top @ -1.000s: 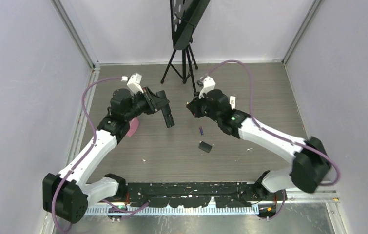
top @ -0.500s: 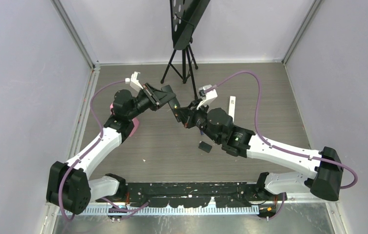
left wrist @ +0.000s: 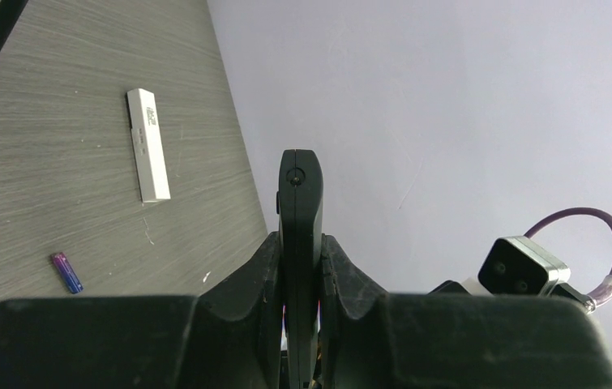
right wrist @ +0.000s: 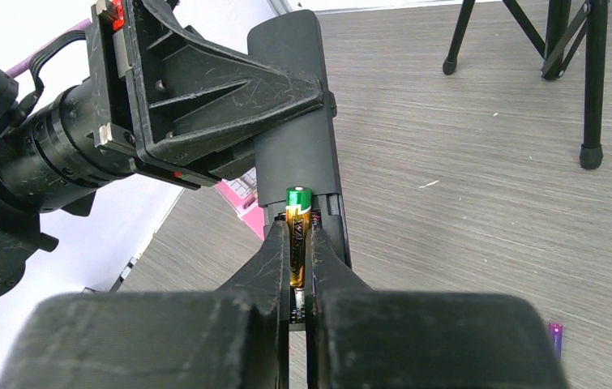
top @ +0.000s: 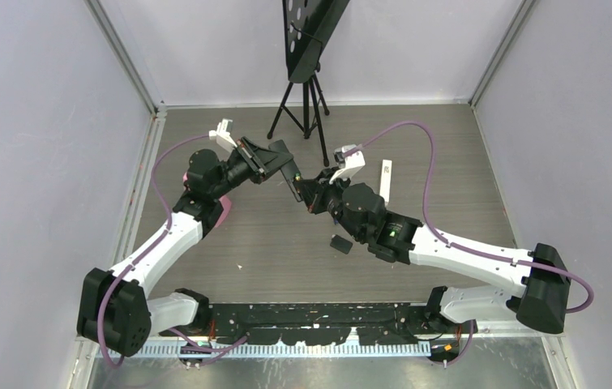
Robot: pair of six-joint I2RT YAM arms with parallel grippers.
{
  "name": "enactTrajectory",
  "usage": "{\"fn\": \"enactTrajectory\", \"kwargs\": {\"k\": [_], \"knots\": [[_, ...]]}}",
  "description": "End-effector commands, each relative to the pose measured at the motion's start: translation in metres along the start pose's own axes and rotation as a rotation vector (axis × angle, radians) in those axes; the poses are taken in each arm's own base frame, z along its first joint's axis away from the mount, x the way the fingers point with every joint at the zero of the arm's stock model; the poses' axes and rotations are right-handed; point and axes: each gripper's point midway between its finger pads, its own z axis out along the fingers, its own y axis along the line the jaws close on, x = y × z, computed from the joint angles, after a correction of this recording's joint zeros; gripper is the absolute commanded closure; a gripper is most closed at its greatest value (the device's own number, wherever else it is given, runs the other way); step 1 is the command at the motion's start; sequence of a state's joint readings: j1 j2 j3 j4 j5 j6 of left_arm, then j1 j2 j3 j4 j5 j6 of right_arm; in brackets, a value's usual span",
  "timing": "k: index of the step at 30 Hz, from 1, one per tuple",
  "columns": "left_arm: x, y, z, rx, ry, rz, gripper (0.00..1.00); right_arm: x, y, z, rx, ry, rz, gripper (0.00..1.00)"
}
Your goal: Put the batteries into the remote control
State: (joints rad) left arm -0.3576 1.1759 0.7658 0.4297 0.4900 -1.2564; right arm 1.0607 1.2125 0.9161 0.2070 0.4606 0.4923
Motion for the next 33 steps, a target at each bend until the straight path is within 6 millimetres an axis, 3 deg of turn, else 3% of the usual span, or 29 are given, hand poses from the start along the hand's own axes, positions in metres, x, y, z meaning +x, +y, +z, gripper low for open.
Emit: {"fn": "enactTrajectory", "kwargs": {"k": [1, 10, 23, 33], "knots": [[-0.007, -0.021, -0.003, 0.078, -0.026, 0.03, 1.0, -0.018, 0.0, -0.005, 0.023, -0.051, 0.051, 1.0], [-0.006, -0.019, 0.0, 0.077, -0.018, 0.031, 1.0, -0.021, -0.004, -0.011, 0.036, -0.054, 0.061, 1.0], [-0.009, -0.022, -0.001, 0.079, -0.031, 0.014, 1.0, -0.009, -0.003, -0.013, 0.024, -0.009, 0.067, 1.0], [-0.011, -0.027, 0.0, 0.095, -0.036, 0.019, 1.0, 0.024, -0.005, -0.016, -0.006, 0.097, 0.005, 1.0]]}}
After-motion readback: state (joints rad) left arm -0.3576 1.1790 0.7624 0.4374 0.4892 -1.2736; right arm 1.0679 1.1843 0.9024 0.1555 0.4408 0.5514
